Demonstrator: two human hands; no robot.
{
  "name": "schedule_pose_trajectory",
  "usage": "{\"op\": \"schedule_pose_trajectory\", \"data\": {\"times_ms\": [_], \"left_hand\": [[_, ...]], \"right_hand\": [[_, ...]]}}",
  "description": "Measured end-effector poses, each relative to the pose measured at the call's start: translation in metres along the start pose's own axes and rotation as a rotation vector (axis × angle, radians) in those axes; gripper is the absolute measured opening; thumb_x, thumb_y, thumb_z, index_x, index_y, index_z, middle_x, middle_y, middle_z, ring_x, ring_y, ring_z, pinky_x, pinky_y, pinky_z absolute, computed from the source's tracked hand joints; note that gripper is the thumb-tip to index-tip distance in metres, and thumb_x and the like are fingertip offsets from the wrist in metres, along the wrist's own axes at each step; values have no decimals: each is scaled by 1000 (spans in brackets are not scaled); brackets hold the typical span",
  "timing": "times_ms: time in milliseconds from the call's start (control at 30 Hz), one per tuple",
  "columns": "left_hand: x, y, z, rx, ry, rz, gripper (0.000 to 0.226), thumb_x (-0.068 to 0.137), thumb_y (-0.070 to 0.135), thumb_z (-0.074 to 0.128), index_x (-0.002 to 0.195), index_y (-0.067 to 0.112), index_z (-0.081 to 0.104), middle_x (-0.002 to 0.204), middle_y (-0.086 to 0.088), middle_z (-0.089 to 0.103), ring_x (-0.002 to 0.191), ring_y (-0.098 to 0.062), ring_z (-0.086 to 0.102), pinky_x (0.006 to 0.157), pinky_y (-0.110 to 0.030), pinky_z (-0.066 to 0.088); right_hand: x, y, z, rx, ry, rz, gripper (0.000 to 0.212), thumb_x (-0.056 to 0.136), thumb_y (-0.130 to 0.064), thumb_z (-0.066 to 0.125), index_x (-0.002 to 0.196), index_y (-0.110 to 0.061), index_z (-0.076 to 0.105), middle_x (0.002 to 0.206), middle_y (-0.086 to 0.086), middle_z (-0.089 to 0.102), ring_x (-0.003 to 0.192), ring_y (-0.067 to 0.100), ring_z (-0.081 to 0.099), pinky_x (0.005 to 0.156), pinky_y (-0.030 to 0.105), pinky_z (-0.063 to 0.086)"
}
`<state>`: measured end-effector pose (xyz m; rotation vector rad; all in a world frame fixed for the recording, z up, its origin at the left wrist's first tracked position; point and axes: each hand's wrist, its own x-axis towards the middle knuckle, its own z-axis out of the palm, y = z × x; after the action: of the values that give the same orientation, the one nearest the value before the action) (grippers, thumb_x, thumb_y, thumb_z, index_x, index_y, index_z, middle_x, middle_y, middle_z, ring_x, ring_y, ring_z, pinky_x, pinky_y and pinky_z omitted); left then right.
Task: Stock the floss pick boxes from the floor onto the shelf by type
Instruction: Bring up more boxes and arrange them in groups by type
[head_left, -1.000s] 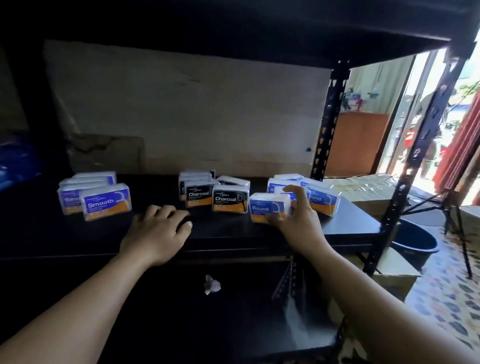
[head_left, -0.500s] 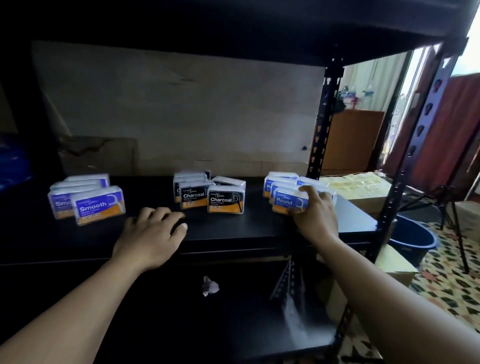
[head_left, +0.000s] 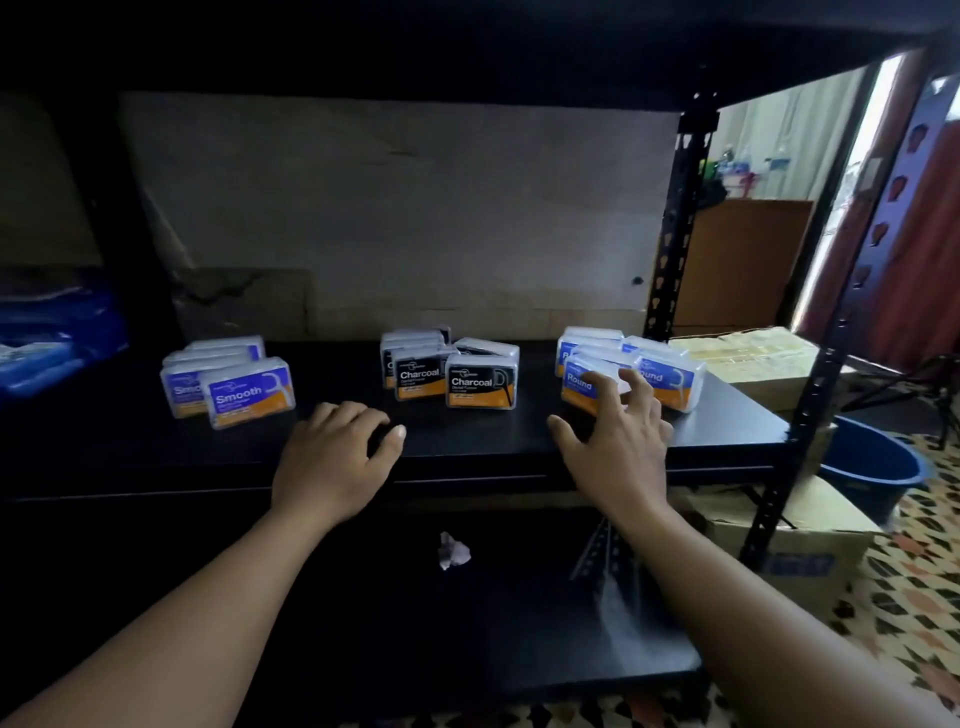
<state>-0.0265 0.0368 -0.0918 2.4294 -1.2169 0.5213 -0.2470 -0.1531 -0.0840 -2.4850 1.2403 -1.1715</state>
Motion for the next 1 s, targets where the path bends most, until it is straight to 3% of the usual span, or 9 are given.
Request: {"op": "schedule_pose_trajectory", "data": {"times_ms": [167, 367, 567, 667, 767, 867, 933, 1000], "left_hand": [[-19, -5, -4, -122, 63, 40, 61, 91, 62, 28, 115, 23, 68, 118, 6, 65, 111, -19, 54, 94, -38, 43], [-54, -22, -7, -190, 138, 121, 47, 88, 44, 53, 120, 14, 67, 120, -2, 63, 116, -21, 54, 103, -39, 42], [-96, -53, -11, -78, 300, 161, 31, 89, 36, 60, 105, 12, 72, 109, -4, 63, 105, -23, 54, 90, -33, 49], [-129, -76, -13, -71, 77, 11, 36, 92, 44, 56, 116, 20, 67, 113, 4, 61, 110, -16, 50, 88, -33, 49], [-155, -98, -19, -200, -266, -287, 46, 91, 53, 58, 132, 34, 55, 115, 10, 58, 110, -11, 53, 91, -32, 49], [-181, -120, -20, -312, -710, -497, 58, 89, 55, 63, 141, 34, 48, 112, 7, 59, 90, -9, 62, 79, -27, 52], [-198, -137, -20, -317, -970, -558, 67, 88, 54, 65, 146, 30, 43, 119, 4, 59, 89, -13, 67, 81, -34, 57], [-211, -154, -20, -328, -1043, -609, 69, 89, 52, 66, 148, 29, 39, 126, 6, 58, 94, -12, 68, 81, -30, 57]], "right_hand": [[-22, -14, 12, 33, 0, -32, 60, 84, -53, 65, 136, -30, 46, 155, 14, 24, 135, 36, 30, 109, 51, 26], [-75, -52, 33, 153, 9, -299, 45, 84, -45, 71, 124, -27, 60, 147, 10, 41, 138, 30, 33, 108, 49, 23], [-113, -114, 48, 425, -293, -652, 44, 88, -45, 64, 127, -24, 58, 129, -6, 56, 126, 16, 47, 104, 37, 40], [-131, -129, 62, 401, -532, -657, 51, 91, -51, 59, 137, -32, 48, 124, -12, 57, 121, 10, 47, 99, 32, 44], [-143, -135, 86, 348, -834, -572, 55, 90, -57, 58, 139, -39, 41, 118, -12, 56, 111, 9, 53, 91, 31, 49], [-150, -138, 118, 161, -1294, -582, 60, 87, -60, 62, 139, -36, 44, 112, -10, 58, 104, 13, 57, 92, 33, 48], [-156, -142, 134, -21, -1566, -648, 62, 86, -61, 63, 139, -35, 46, 111, -12, 55, 106, 12, 56, 97, 33, 45], [-163, -150, 144, -81, -1695, -668, 60, 87, -58, 65, 139, -34, 47, 105, -18, 54, 99, 7, 55, 93, 30, 45]]}}
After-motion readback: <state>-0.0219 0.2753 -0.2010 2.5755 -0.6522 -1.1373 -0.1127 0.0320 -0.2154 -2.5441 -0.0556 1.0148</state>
